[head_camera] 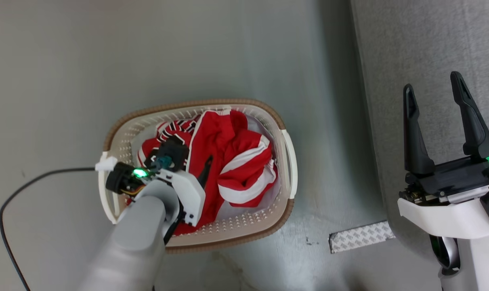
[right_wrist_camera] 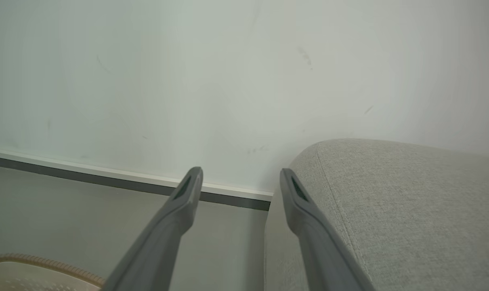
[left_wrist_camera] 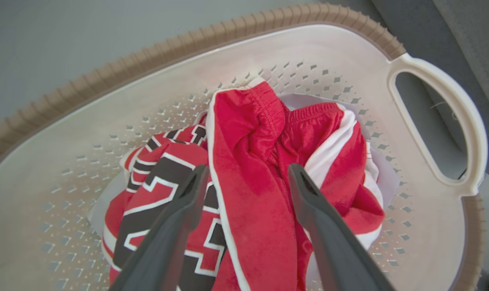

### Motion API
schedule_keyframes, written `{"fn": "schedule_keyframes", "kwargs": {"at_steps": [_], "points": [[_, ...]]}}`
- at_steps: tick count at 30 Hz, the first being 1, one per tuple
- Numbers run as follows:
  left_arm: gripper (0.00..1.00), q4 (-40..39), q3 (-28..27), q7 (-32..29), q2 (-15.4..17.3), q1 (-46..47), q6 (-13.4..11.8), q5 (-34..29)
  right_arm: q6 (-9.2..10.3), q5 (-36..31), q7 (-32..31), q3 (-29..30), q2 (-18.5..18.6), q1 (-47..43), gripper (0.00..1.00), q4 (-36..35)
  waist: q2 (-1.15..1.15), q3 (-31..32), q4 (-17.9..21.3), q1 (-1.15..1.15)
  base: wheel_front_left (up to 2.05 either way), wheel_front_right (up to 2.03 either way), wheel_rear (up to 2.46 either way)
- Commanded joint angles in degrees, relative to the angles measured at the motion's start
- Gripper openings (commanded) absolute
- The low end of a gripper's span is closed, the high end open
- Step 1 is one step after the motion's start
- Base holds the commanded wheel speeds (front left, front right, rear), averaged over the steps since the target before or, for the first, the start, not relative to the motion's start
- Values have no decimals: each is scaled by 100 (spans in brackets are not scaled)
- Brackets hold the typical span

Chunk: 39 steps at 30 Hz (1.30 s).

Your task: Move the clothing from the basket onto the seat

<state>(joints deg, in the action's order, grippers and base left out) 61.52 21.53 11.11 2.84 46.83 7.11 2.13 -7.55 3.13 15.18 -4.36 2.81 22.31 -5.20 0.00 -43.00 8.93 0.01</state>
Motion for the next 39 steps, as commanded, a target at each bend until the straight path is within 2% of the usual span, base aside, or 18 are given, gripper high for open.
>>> {"fn": "schedule_keyframes", "kwargs": {"at_steps": [1,15,21,22,23,24,31,35,39], "points": [[100,138,29,-29,24,180,-62,96,12,4,-4,-27,14,71,100,-79,0,-206,35,-1,0,0,0],[100,848,191,57,23,800,-294,320,12,174,-4,-154,15,37,100,-319,0,-702,149,-1,0,0,0],[100,1001,240,114,26,915,-272,381,12,158,-4,-93,14,-32,100,-364,0,-805,145,-1,0,0,0],[87,1013,273,132,25,915,-248,380,12,157,-4,-92,14,-49,100,-363,0,-810,144,-1,0,0,0],[45,1020,289,156,24,921,-245,401,12,155,-4,-90,14,-64,100,-365,0,-813,143,-1,0,0,0],[0,1026,306,175,23,927,-240,426,12,153,-4,-89,14,-74,100,-367,0,-814,141,-1,0,0,0],[0,871,355,327,21,812,-126,711,12,252,-3,-120,14,7,100,-274,0,-661,100,-1,0,0,0],[0,624,211,406,23,545,-78,963,12,332,-4,-152,15,49,100,-112,0,-267,18,-1,0,0,0],[0,-136,-18,405,214,-13,-41,1196,12,440,-3,-141,15,13,100,107,0,291,-72,-1,0,0,0]]}}
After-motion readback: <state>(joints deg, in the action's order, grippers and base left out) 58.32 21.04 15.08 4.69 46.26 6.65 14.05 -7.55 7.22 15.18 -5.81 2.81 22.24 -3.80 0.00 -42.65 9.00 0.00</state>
